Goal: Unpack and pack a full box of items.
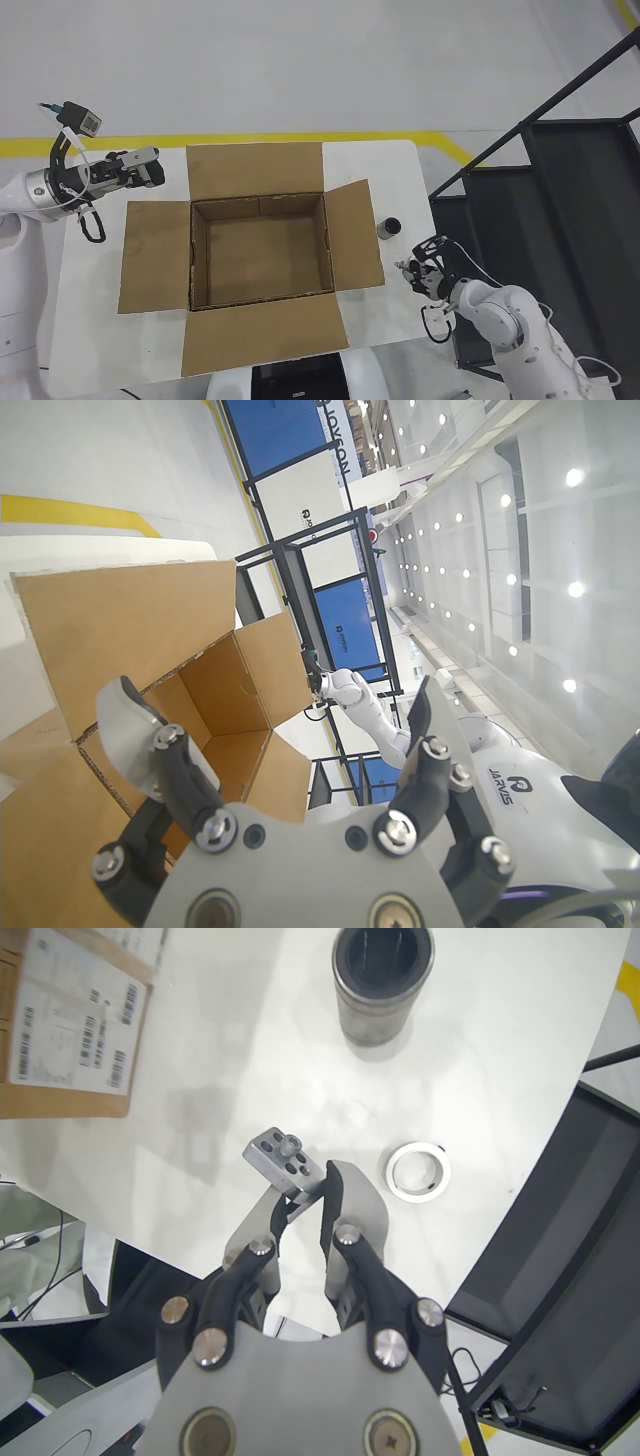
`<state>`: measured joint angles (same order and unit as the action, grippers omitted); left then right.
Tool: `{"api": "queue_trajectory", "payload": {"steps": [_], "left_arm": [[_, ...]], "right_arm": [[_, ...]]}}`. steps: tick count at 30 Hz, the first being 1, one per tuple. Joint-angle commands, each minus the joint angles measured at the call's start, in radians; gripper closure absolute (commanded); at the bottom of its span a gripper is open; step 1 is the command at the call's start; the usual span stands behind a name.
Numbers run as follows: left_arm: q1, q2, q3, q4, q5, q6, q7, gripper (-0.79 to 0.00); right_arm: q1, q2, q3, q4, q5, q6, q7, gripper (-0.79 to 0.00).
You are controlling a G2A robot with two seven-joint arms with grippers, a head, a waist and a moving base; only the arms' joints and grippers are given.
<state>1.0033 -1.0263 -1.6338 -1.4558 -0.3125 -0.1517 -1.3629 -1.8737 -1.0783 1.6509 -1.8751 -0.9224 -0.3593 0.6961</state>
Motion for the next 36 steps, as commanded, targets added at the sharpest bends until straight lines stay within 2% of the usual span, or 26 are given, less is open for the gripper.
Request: {"api": "queue_trajectory", "payload": {"steps": [1, 14, 19, 22, 27, 36], "left_arm": [[0.0, 0.0, 0.0, 0.0, 0.0, 0.0, 0.0, -0.785], [0.0, 0.0, 0.0, 0.0, 0.0, 0.0, 0.0, -0.785], [0.0, 0.0, 0.0, 0.0, 0.0, 0.0, 0.0, -0.785], [0.0, 0.0, 0.0, 0.0, 0.0, 0.0, 0.0, -0.785], [0.0, 0.0, 0.0, 0.0, 0.0, 0.0, 0.0, -0.785], [0.0, 0.0, 0.0, 0.0, 0.0, 0.0, 0.0, -0.785]], "right_arm": [[-0.01, 0.001, 0.016, -0.039, 0.014, 0.003, -0.017, 0.0], [-0.02, -0.002, 0.072, -0.254, 0.064, 0.033, -0.19, 0.0], [-0.008, -0.002, 0.069, -0.308, 0.083, 0.007, -0.218, 0.0], [0.009, 0.0, 0.043, -0.337, 0.094, -0.047, -0.206, 0.0], [0.09, 0.004, -0.061, -0.346, 0.053, -0.1, -0.127, 0.0], [0.364, -0.015, -0.407, -0.222, -0.122, -0.084, 0.023, 0.0]]}}
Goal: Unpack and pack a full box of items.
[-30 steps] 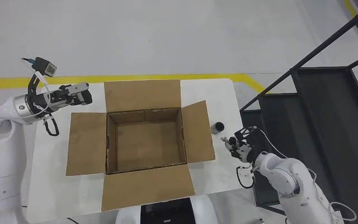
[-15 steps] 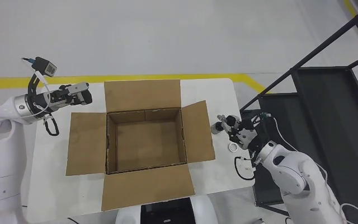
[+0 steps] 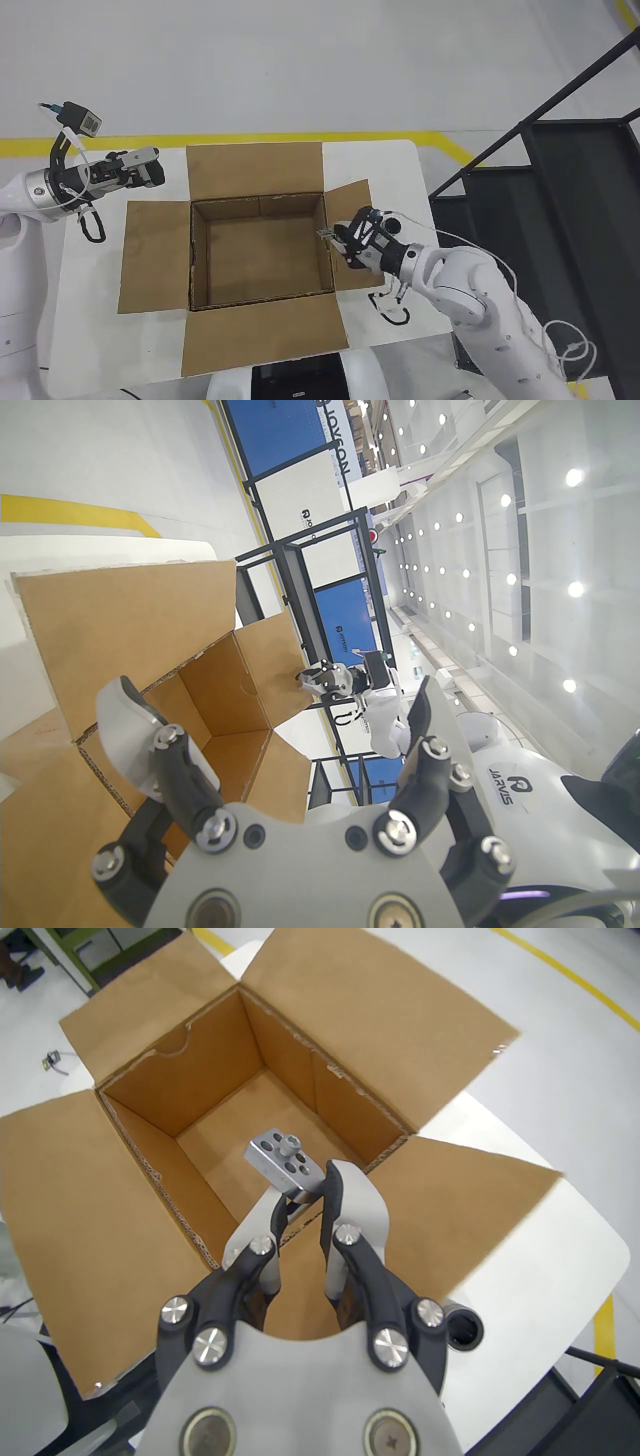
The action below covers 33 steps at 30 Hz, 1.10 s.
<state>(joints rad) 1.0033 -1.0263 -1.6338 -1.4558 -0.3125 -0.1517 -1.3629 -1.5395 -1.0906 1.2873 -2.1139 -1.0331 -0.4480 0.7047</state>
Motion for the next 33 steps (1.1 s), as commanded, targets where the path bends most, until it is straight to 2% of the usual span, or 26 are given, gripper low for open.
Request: {"api": "queue_trajectory", "payload": {"steps": [1, 6, 7, 8, 9, 14, 18, 29, 33], "left_arm": [[0.0, 0.0, 0.0, 0.0, 0.0, 0.0, 0.0, -0.785], [0.0, 0.0, 0.0, 0.0, 0.0, 0.0, 0.0, -0.785], [0.0, 0.0, 0.0, 0.0, 0.0, 0.0, 0.0, -0.785], [0.0, 0.0, 0.0, 0.0, 0.0, 0.0, 0.0, -0.785], [0.0, 0.0, 0.0, 0.0, 0.0, 0.0, 0.0, -0.785], [0.0, 0.0, 0.0, 0.0, 0.0, 0.0, 0.0, -0.785], [0.0, 0.0, 0.0, 0.0, 0.0, 0.0, 0.0, -0.785], [0.0, 0.0, 0.0, 0.0, 0.0, 0.0, 0.0, -0.785], [0.0, 0.0, 0.0, 0.0, 0.0, 0.0, 0.0, -0.785]], "right_arm": [[0.056, -0.007, -0.075, 0.03, -0.029, 0.012, 0.025, 0.0], [0.14, -0.026, -0.202, 0.089, -0.048, 0.063, 0.061, 0.0], [0.152, -0.029, -0.219, 0.099, -0.048, 0.07, 0.069, -0.2], [0.163, -0.032, -0.233, 0.107, -0.047, 0.077, 0.076, -0.576], [0.173, -0.034, -0.243, 0.113, -0.042, 0.087, 0.08, -0.785], [0.195, -0.038, -0.241, 0.119, 0.013, 0.105, 0.08, -0.785], [0.174, -0.028, -0.181, 0.085, 0.085, 0.037, 0.06, -0.785], [-0.109, 0.022, 0.28, -0.101, 0.208, -0.014, -0.083, -0.785], [-0.204, 0.023, 0.412, -0.107, 0.241, 0.052, -0.144, -0.785]]}}
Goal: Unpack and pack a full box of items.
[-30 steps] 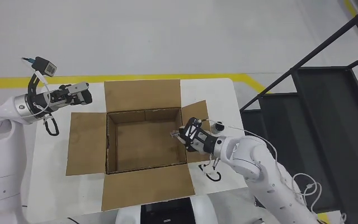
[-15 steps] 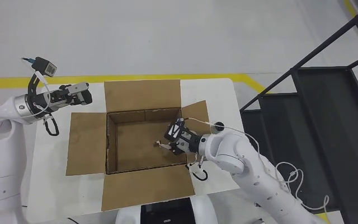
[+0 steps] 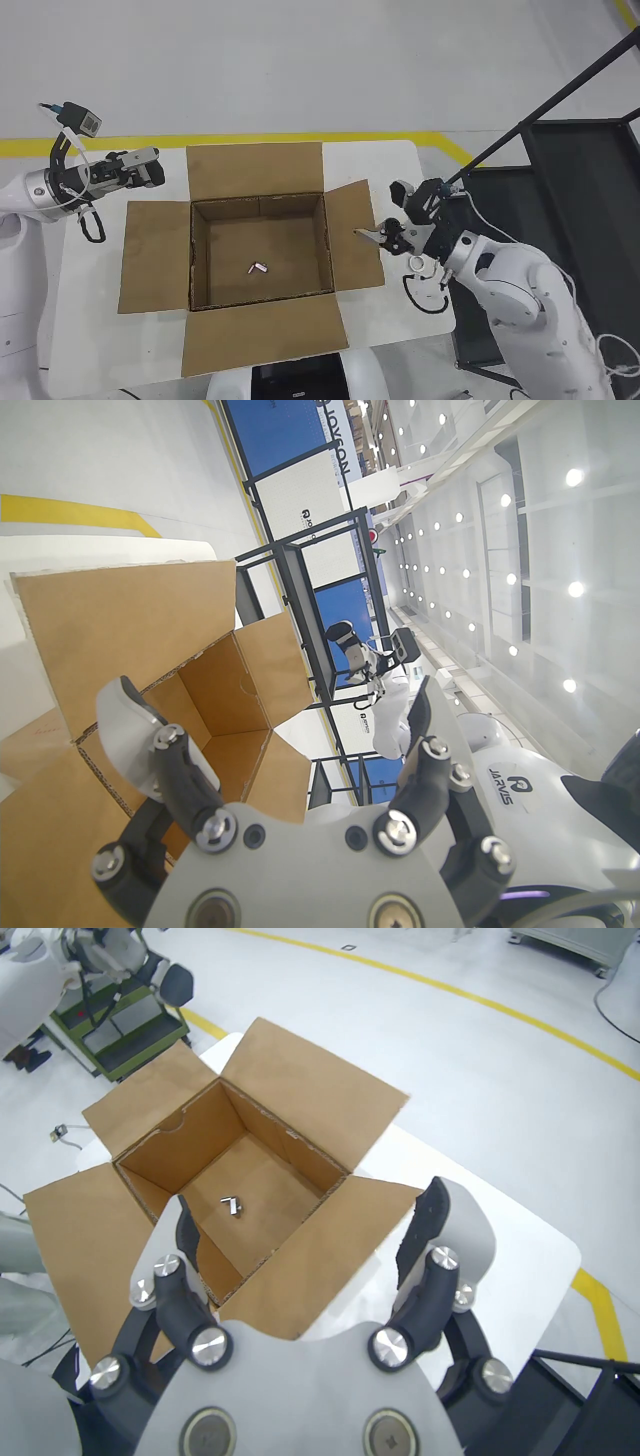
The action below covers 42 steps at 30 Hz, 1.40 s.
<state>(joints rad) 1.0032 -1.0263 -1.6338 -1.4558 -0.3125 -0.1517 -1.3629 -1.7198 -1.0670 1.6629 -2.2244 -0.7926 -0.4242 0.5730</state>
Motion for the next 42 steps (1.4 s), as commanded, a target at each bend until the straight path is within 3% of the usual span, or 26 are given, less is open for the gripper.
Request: {"api": "queue_trajectory", "payload": {"steps": [1, 7, 16, 23, 27, 30, 31, 39, 42], "left_arm": [[0.0, 0.0, 0.0, 0.0, 0.0, 0.0, 0.0, -0.785], [0.0, 0.0, 0.0, 0.0, 0.0, 0.0, 0.0, -0.785], [0.0, 0.0, 0.0, 0.0, 0.0, 0.0, 0.0, -0.785], [0.0, 0.0, 0.0, 0.0, 0.0, 0.0, 0.0, -0.785], [0.0, 0.0, 0.0, 0.0, 0.0, 0.0, 0.0, -0.785], [0.0, 0.0, 0.0, 0.0, 0.0, 0.0, 0.0, -0.785], [0.0, 0.0, 0.0, 0.0, 0.0, 0.0, 0.0, -0.785], [0.0, 0.0, 0.0, 0.0, 0.0, 0.0, 0.0, -0.785], [0.0, 0.0, 0.0, 0.0, 0.0, 0.0, 0.0, -0.785]], "right_arm": [[-0.047, 0.0, 0.062, 0.007, -0.017, 0.046, -0.017, -0.785], [-0.174, -0.006, 0.119, 0.071, -0.124, 0.167, -0.072, -0.785], [-0.252, -0.013, 0.049, 0.225, -0.304, 0.254, -0.067, -0.785], [-0.156, -0.023, -0.043, 0.375, -0.304, 0.353, 0.04, -0.785], [-0.071, -0.035, -0.09, 0.455, -0.228, 0.441, 0.067, -0.785], [-0.026, -0.042, -0.107, 0.496, -0.181, 0.485, 0.078, -0.44], [-0.016, -0.044, -0.108, 0.505, -0.153, 0.498, 0.074, -0.36], [-0.021, -0.047, -0.093, 0.532, -0.108, 0.531, 0.093, -0.234], [-0.03, -0.047, -0.084, 0.534, -0.103, 0.549, 0.102, -0.225]]}}
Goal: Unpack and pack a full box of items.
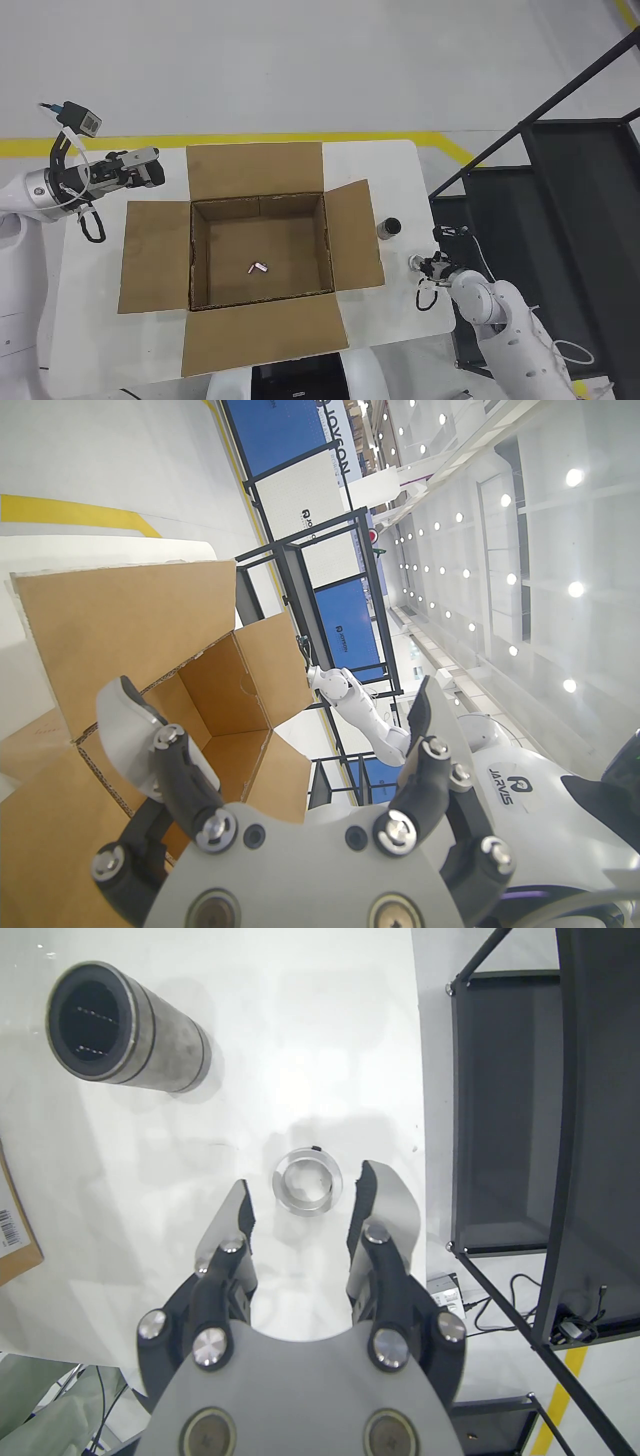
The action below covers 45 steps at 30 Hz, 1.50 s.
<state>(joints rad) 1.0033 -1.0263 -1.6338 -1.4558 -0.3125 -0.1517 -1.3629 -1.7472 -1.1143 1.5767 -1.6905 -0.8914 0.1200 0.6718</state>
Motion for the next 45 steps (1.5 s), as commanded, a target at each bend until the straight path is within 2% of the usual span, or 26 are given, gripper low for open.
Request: {"api": "queue_trajectory", "payload": {"steps": [1, 12, 15, 18, 39, 42, 44, 45], "left_arm": [[0.0, 0.0, 0.0, 0.0, 0.0, 0.0, 0.0, -0.785], [0.0, 0.0, 0.0, 0.0, 0.0, 0.0, 0.0, -0.785], [0.0, 0.0, 0.0, 0.0, 0.0, 0.0, 0.0, -0.785], [0.0, 0.0, 0.0, 0.0, 0.0, 0.0, 0.0, -0.785], [0.0, 0.0, 0.0, 0.0, 0.0, 0.0, 0.0, -0.785], [0.0, 0.0, 0.0, 0.0, 0.0, 0.0, 0.0, -0.785], [0.0, 0.0, 0.0, 0.0, 0.0, 0.0, 0.0, -0.785], [0.0, 0.0, 0.0, 0.0, 0.0, 0.0, 0.0, -0.785]], "right_arm": [[-0.005, 0.0, 0.004, 0.002, -0.002, 0.012, 0.004, -0.228], [0.028, -0.004, -0.01, 0.069, 0.008, 0.026, 0.003, -0.289], [0.043, -0.006, -0.021, 0.087, 0.012, 0.029, 0.0, -0.277], [0.055, -0.008, -0.03, 0.099, 0.009, 0.016, -0.014, -0.203], [0.115, -0.017, -0.078, 0.183, 0.011, 0.019, -0.023, -0.185], [0.119, -0.018, -0.08, 0.188, 0.014, 0.021, -0.023, -0.139], [0.121, -0.018, -0.081, 0.189, 0.016, 0.02, -0.023, -0.025], [0.123, -0.018, -0.081, 0.189, 0.018, 0.019, -0.023, 0.0]]}}
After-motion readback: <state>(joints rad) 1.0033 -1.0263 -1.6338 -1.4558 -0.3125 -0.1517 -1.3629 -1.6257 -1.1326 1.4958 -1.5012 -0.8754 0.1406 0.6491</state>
